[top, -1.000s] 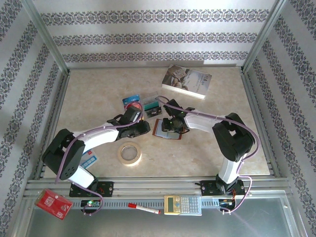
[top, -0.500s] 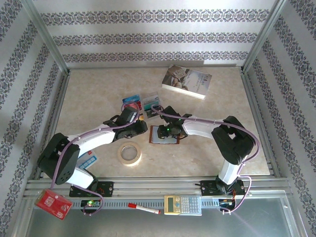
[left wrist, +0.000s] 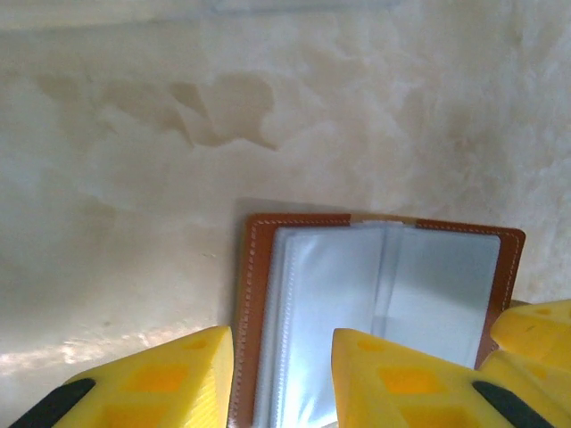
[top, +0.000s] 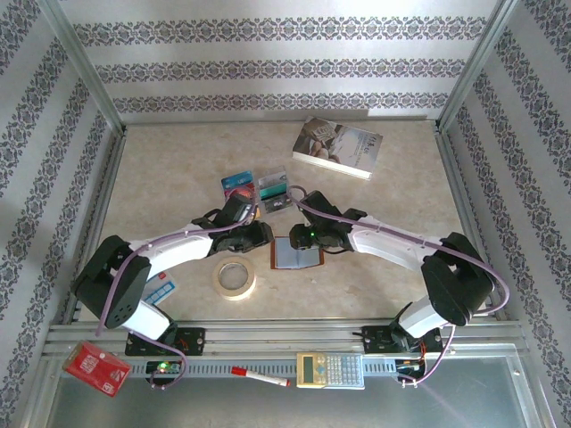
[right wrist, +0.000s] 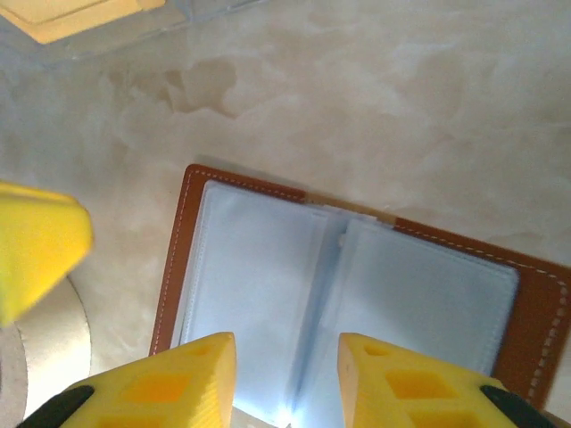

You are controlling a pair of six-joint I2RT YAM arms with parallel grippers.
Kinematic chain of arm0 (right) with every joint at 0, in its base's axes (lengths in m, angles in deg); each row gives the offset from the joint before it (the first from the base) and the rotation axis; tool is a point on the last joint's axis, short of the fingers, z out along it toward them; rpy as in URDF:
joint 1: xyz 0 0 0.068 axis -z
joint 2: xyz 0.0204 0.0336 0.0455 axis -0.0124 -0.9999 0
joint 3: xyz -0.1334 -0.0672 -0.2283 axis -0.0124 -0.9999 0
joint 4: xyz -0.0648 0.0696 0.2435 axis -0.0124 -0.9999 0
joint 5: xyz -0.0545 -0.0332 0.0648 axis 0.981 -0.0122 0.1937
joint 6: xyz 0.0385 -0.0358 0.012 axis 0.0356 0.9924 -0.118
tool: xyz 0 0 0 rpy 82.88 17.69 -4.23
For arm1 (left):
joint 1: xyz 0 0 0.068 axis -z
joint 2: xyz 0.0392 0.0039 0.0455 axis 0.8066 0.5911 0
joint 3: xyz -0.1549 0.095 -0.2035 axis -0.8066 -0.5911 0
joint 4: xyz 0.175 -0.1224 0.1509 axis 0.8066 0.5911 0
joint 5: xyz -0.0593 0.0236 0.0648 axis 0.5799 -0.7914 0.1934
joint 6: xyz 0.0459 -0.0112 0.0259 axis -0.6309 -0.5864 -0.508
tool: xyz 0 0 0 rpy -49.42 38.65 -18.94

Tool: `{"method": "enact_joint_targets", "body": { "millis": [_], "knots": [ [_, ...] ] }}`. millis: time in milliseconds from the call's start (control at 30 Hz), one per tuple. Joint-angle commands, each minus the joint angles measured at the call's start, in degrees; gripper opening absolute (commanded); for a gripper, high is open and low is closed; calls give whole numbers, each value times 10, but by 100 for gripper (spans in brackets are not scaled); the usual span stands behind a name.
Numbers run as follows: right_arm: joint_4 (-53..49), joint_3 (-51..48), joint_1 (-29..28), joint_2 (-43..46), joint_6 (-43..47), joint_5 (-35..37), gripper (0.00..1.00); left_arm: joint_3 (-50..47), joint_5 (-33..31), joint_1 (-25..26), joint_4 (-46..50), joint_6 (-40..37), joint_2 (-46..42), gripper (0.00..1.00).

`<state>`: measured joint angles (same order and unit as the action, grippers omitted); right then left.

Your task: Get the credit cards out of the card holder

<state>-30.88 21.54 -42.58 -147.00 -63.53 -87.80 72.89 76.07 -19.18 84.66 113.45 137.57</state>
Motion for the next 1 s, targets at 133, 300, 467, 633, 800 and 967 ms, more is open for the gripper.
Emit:
{"method": "enact_joint_targets", "body": {
  "millis": [133, 300, 467, 633, 800, 967],
  "knots": [
    [-19, -27, 9, -41, -48, 12, 38, 10, 53, 32, -72, 64, 49, 31],
    [-4, -32, 14, -69, -51, 7, 38, 17, 53, 44, -74, 66, 70, 31],
    [19, -44, 19, -90, -58, -3, 38, 18, 51, 48, -70, 66, 79, 31],
    [30, -49, 20, -107, -61, -8, 38, 24, 30, 48, -43, 54, 58, 30],
    [32, -52, 24, -112, -62, -9, 38, 28, 13, 48, -10, 41, 32, 28],
    [32, -56, 29, -109, -61, -7, 33, 23, 35, 51, -39, 55, 40, 25]
  ]
}}
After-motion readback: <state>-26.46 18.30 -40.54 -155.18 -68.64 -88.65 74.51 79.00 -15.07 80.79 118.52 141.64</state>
